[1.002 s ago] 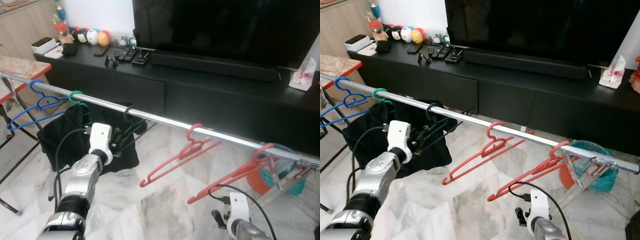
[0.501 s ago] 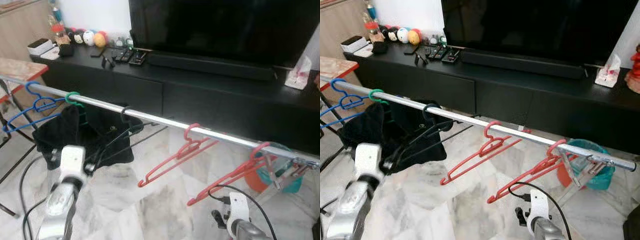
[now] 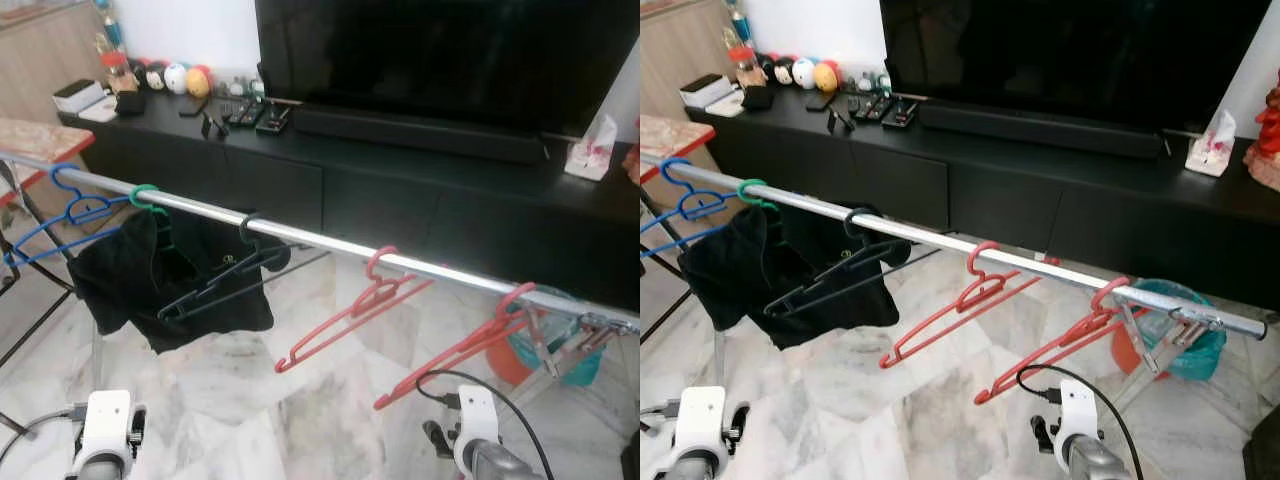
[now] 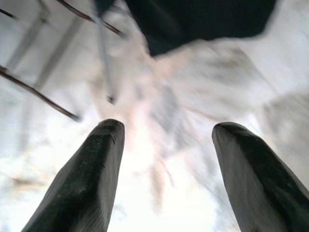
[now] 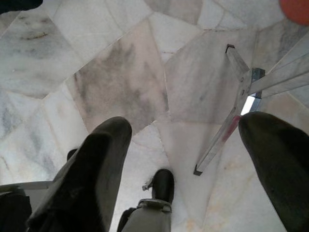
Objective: Hang hanger
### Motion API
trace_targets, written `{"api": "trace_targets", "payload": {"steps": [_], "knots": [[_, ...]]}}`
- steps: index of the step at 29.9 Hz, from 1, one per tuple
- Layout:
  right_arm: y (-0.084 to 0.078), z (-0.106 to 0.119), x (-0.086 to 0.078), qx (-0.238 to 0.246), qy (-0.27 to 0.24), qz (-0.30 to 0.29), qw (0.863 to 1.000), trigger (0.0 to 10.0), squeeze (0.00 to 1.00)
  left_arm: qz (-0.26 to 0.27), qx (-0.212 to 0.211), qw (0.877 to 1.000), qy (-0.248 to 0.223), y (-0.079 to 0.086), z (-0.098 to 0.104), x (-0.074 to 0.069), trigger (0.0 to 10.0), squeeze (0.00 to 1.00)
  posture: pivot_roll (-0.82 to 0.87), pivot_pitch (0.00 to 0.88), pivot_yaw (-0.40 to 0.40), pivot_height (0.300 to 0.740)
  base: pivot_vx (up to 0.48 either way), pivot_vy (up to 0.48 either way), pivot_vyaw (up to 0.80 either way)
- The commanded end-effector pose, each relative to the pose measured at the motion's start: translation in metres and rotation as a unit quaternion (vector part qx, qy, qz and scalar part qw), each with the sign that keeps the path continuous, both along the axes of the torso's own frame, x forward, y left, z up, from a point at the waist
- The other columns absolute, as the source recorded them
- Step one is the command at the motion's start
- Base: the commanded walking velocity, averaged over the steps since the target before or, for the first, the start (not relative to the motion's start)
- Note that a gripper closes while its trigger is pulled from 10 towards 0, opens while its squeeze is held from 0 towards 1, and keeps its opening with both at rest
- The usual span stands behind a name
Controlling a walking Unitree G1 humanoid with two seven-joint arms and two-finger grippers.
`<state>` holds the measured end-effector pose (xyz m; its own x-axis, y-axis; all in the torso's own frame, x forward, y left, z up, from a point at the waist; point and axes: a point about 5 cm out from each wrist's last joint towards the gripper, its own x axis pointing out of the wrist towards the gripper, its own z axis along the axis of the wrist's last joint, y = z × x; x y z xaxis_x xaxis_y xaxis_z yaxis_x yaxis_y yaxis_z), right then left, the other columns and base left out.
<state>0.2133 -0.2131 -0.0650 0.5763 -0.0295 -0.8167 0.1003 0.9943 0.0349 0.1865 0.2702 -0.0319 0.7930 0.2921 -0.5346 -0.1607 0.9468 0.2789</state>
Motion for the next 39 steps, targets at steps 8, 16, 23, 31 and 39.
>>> {"api": "trace_targets", "payload": {"steps": [8,16,23,31,39], "knots": [[0.000,0.002,0.004,-0.004,-0.003,0.000,1.000,10.0,0.00,-0.089,-0.051,0.989,0.108,-0.036,-0.030,0.006,10.0,0.00,-0.03,0.000,0.014,0.740,0.000,0.000,0.00],[0.000,0.003,0.005,-0.005,-0.003,-0.002,1.000,10.0,0.00,-0.098,-0.059,0.982,0.153,-0.048,-0.040,0.002,10.0,0.00,-0.05,0.000,0.014,0.740,0.000,0.000,0.00],[-0.001,0.002,0.004,-0.006,-0.004,-0.006,1.000,10.0,0.00,-0.102,-0.069,0.979,0.161,-0.055,-0.043,0.003,10.0,0.00,-0.05,0.000,0.017,0.740,0.000,0.000,0.00],[0.000,0.001,0.003,-0.004,0.002,-0.007,1.000,10.0,0.00,-0.098,-0.073,0.978,0.170,-0.058,-0.046,-0.003,10.0,0.00,-0.05,0.000,0.017,0.740,0.000,0.273,0.00],[0.001,0.000,0.001,-0.004,0.008,-0.002,1.000,10.0,0.00,-0.096,-0.074,0.975,0.184,-0.057,-0.050,-0.010,10.0,0.00,-0.05,0.000,0.022,0.740,0.000,0.381,-0.49]]}}
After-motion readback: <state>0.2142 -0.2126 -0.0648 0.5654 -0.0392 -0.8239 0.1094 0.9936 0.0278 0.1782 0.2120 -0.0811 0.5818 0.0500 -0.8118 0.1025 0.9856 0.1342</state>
